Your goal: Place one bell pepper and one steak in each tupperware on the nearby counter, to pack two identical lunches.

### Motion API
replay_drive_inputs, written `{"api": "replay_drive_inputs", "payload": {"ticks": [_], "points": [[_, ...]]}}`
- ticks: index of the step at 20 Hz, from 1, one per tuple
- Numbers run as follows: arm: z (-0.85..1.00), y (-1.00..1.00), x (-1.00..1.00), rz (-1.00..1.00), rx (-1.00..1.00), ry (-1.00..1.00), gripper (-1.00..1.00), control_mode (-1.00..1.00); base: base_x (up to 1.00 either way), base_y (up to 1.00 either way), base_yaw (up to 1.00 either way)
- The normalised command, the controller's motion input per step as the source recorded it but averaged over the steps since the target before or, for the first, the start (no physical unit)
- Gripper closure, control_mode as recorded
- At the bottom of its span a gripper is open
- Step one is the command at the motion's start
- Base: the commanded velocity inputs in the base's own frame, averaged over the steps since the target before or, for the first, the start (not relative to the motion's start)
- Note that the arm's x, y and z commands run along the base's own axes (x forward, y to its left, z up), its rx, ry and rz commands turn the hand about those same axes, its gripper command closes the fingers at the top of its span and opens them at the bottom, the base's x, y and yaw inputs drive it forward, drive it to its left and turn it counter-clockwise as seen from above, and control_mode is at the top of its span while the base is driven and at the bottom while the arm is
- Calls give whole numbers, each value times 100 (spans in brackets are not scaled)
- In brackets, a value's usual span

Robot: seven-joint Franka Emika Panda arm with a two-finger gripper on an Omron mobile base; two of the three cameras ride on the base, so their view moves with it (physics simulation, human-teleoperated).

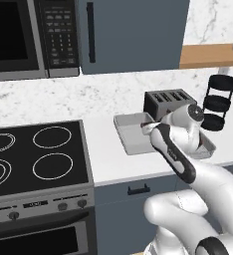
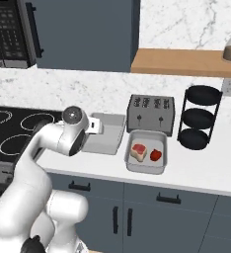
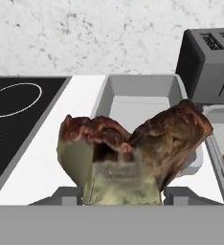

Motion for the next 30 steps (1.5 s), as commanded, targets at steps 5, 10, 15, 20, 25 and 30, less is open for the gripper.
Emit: {"api": "replay_drive_inputs", "payload": {"ticks": [5,10,15,20,25,30], "points": [[-8,-27,99,0,7,1,100,-100,0,0,0],[-22,-10,78,2,0,10,100,-100,0,0,0],[-34,-12,76,0,0,14,100,-100,0,0,0],[-36,-7,46,1,1,11,100,-100,0,0,0],[-43,-12,31,0,0,1,100,-100,0,0,0],[-21,-2,25,1,0,0,100,-100,0,0,0]]}}
